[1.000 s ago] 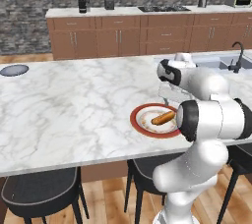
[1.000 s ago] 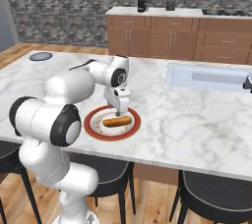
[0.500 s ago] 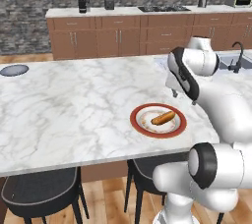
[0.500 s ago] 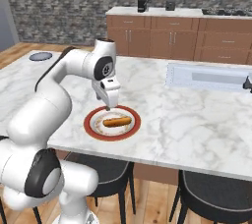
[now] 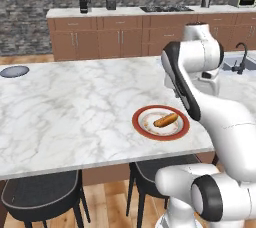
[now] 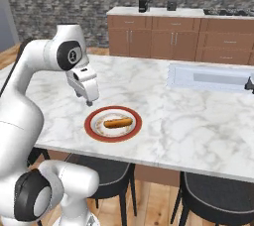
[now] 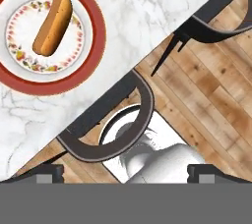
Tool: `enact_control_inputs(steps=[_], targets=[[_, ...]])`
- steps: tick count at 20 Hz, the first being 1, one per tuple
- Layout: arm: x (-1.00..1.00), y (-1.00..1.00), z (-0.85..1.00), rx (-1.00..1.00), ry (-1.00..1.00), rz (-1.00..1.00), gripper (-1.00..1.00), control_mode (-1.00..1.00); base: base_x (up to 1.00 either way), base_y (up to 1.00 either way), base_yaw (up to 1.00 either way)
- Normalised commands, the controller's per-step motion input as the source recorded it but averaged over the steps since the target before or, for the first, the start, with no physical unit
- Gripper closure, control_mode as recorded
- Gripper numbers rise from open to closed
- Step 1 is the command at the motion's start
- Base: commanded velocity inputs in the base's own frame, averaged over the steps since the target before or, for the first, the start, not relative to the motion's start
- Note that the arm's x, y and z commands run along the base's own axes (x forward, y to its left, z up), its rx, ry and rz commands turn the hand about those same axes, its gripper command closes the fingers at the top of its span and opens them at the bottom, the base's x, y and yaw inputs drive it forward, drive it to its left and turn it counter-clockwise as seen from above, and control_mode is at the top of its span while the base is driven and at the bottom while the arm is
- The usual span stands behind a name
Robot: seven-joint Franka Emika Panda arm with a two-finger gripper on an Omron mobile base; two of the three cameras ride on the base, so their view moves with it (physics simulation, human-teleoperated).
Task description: Move the hot dog bun to the plate on the dining table and place the condiment next to that plate. Then navigate to the fridge and take the sausage and place it on the plate as well.
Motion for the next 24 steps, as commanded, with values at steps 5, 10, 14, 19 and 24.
enact_control_inputs(steps=[5,10,14,19,24], targets=[[-0.72,0.21,-0.09,-0.07,0.00,0.16,-1.00,-1.00,0.00,0.00,0.00],[-0.74,0.00,0.01,0.00,-0.15,0.00,-1.00,-1.00,0.00,0.00,0.00],[-0.12,0.11,-0.01,0.00,0.03,0.02,-1.00,-1.00,0.00,0.00,0.00],[0.00,0.00,0.00,0.00,0.00,0.00,-1.00,1.00,-0.86,0.46,0.01],[0.00,0.00,0.00,0.00,0.00,0.00,-1.00,1.00,-1.00,0.71,0.03]])
